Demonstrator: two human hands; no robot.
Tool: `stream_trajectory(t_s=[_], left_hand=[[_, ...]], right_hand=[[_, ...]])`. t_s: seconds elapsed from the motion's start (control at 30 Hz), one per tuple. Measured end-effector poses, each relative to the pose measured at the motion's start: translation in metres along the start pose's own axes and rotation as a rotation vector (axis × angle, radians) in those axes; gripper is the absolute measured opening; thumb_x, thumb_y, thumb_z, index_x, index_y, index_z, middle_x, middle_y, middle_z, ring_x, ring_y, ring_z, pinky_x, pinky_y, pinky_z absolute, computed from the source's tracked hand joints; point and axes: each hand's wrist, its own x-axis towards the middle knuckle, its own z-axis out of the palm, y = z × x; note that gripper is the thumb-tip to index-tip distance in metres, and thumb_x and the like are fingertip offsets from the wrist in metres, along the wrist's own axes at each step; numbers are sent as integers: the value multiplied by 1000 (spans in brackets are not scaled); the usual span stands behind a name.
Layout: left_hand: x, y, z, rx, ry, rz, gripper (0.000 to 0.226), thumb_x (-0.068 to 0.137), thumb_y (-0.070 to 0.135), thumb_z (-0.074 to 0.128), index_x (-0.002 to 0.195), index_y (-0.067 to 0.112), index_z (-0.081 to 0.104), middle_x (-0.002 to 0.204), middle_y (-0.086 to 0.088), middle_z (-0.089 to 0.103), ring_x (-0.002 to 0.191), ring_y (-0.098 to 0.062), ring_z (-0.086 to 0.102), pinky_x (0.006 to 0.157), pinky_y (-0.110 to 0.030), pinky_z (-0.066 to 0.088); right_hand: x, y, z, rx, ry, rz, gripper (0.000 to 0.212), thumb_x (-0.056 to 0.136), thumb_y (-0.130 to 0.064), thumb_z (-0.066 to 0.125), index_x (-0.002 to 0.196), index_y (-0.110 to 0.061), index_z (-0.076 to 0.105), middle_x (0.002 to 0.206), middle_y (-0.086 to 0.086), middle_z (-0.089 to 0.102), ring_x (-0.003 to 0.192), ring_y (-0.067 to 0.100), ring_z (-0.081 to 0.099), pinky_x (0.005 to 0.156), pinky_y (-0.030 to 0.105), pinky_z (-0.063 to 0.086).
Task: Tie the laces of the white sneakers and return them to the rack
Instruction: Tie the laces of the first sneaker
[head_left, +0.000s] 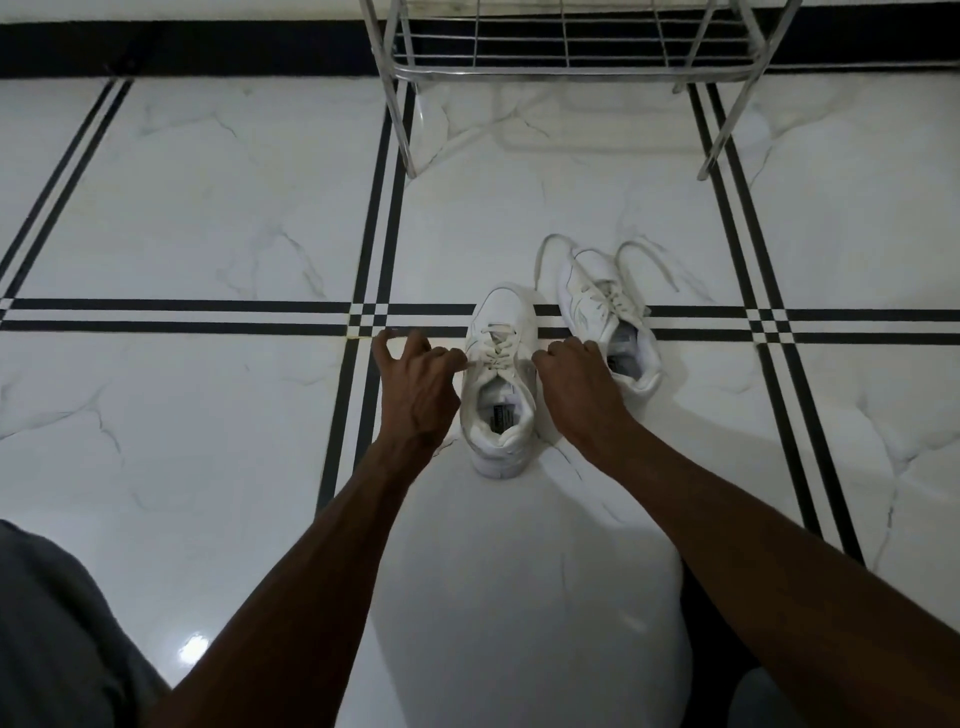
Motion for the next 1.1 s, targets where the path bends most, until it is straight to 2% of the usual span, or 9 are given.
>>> stream_trajectory(t_s=[0.1, 0.23, 0.4, 0.5, 0.6, 0.73, 0.9, 1.0, 1.1], left_hand=[[-1, 8, 4, -250, -63, -207, 18, 89, 10, 64, 87, 21, 78, 73, 0, 75, 83, -24, 69, 109, -51, 37], [-2, 16, -4, -610, -97, -421, 21, 97, 11, 58, 88, 9, 76, 82, -10, 78, 78, -30, 72, 69, -36, 52], [-2, 18, -9, -1018, -319, -591, 39, 107, 44, 39, 114, 14, 63, 116, -5, 71, 107, -24, 67, 94, -50, 57], [4, 10, -21, -1250, -424, -674, 57, 108, 56, 26, 134, 15, 57, 131, -3, 62, 120, -24, 60, 89, -38, 57], [9, -12, -27, -1240, -399, -710, 61, 108, 56, 22, 129, 16, 64, 128, -4, 66, 116, -23, 62, 83, -34, 54], [11, -41, -36, -1164, -295, -791, 55, 110, 49, 22, 98, 29, 71, 101, 4, 70, 98, -18, 65, 78, -31, 51], [23, -63, -41, -1021, -309, -895, 74, 108, 56, 19, 121, 5, 70, 123, -18, 71, 101, -28, 66, 80, -35, 51], [35, -39, -48, -677, -64, -725, 54, 109, 42, 35, 109, 0, 69, 113, -20, 71, 107, -35, 64, 90, -40, 47], [49, 3, -55, -725, 160, -539, 35, 105, 32, 49, 99, 5, 70, 98, -10, 73, 92, -24, 66, 83, -35, 52]], right_hand=[[-3, -3, -1, 83, -12, 20, 10, 73, 5, 60, 72, -5, 63, 67, 16, 66, 65, 37, 64, 62, 42, 49], [5, -3, 7, 308, -71, 240, 14, 89, -6, 57, 81, -5, 68, 82, 16, 72, 79, 33, 69, 62, 32, 44], [11, -8, -10, 878, -225, 521, 26, 97, -21, 53, 115, -7, 66, 107, 11, 71, 103, 30, 66, 90, 38, 52], [20, -23, -14, 1122, -279, 609, 32, 92, -37, 58, 112, -14, 68, 108, 2, 72, 103, 23, 66, 96, 46, 53], [31, -39, -8, 1204, -279, 577, 40, 83, -53, 57, 110, -27, 71, 108, -3, 74, 102, 19, 68, 95, 47, 55], [39, -64, -3, 1223, -366, 439, 31, 78, -40, 58, 104, -30, 71, 110, 0, 74, 105, 23, 68, 96, 51, 54], [43, -64, -19, 1057, -254, 332, 48, 92, -7, 53, 139, -12, 54, 143, 8, 56, 132, 21, 53, 107, 29, 42], [38, -38, -30, 1035, -78, 352, 36, 92, -4, 52, 123, -13, 66, 127, 3, 68, 113, 14, 65, 92, 21, 47], [32, 5, -47, 1025, 124, 465, 22, 91, -8, 56, 102, -16, 74, 103, -2, 75, 87, 11, 70, 78, 26, 57]])
